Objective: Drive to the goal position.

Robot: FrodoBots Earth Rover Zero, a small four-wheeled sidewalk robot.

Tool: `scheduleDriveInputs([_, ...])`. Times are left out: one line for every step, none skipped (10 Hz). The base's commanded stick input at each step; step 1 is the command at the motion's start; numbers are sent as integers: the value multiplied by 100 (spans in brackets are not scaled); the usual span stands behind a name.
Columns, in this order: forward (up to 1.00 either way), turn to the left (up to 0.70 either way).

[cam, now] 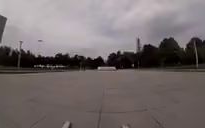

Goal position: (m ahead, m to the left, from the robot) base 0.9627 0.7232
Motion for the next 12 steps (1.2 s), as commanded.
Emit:
scheduleDriveInputs([70,-8])
scheduleDriveInputs([70,0])
scheduleDriveInputs([70,0])
scheduleDriveInputs([70,0])
scheduleDriveInputs([70,0])
scheduleDriveInputs([70,-6])
scheduleDriveInputs([70,-20])
scheduleDriveInputs([70,0])
scheduleDriveInputs([70,0])
scheduleDriveInputs([70,0])
scheduleDriveInputs([70,0])
scheduleDriveInputs([70,0])
